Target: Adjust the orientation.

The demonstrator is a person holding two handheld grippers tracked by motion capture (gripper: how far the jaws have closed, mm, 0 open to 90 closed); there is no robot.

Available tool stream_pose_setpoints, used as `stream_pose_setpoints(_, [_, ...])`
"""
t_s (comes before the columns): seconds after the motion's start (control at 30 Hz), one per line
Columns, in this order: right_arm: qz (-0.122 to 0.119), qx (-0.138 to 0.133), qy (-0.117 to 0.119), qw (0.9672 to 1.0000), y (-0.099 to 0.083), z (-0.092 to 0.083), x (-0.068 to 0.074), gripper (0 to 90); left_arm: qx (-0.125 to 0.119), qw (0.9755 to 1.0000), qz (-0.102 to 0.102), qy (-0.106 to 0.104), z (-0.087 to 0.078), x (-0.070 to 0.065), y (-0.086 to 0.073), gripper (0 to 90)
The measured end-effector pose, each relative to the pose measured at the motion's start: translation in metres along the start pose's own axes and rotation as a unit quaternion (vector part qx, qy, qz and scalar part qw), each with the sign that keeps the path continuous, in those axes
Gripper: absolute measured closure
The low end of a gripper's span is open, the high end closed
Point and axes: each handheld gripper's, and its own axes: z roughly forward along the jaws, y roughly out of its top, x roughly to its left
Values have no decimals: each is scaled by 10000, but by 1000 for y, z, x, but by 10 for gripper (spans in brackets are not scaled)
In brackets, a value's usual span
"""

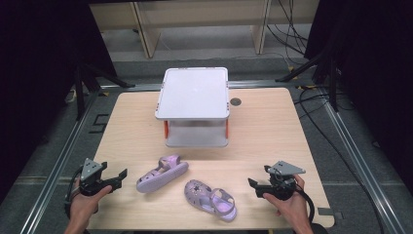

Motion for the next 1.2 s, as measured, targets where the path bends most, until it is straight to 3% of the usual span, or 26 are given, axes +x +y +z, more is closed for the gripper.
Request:
stream_pose_setpoints(0.23, [-37, -26, 59, 10000, 1, 0, 4, 255, 5, 10000, 6, 6, 0, 0, 0, 153])
stream_pose_setpoints(0.27, [-12, -30, 202, 9998, 2, 1, 5, 263, 6, 10000, 0, 8, 0, 0, 0, 153])
stream_pose_setpoints(0.4, [-73, -95, 251, 9996, 4, 0, 10, 288, 5, 10000, 1, 10, 0, 0, 0, 153])
stream_pose_setpoints(0.43, [-168, -105, 391, 9990, 6, -1, 14, 316, 9, 10000, 3, 12, 0, 0, 0, 153])
stream_pose_setpoints(0.47, [-313, -156, 353, 9988, 7, -1, 14, 328, -4, 10000, -15, 17, 0, 0, 0, 153])
stream_pose_setpoints(0.6, [-273, -161, 579, 9978, 10, -3, 21, 368, 0, 10000, -21, 14, 0, 0, 0, 152])
stream_pose_setpoints(0.63, [-365, -205, 696, 9967, 12, -3, 26, 389, -11, 10000, -35, 22, 0, 1, 0, 153])
stream_pose_setpoints(0.93, [-888, -263, 1037, 9903, 19, 0, 47, 464, 3, 10000, -31, 20, 0, 0, 0, 153])
stream_pose_setpoints(1.2, [-1347, -76, 1348, 9816, 23, 11, 70, 479, -14, 10000, -34, 28, 0, 1, 0, 153])
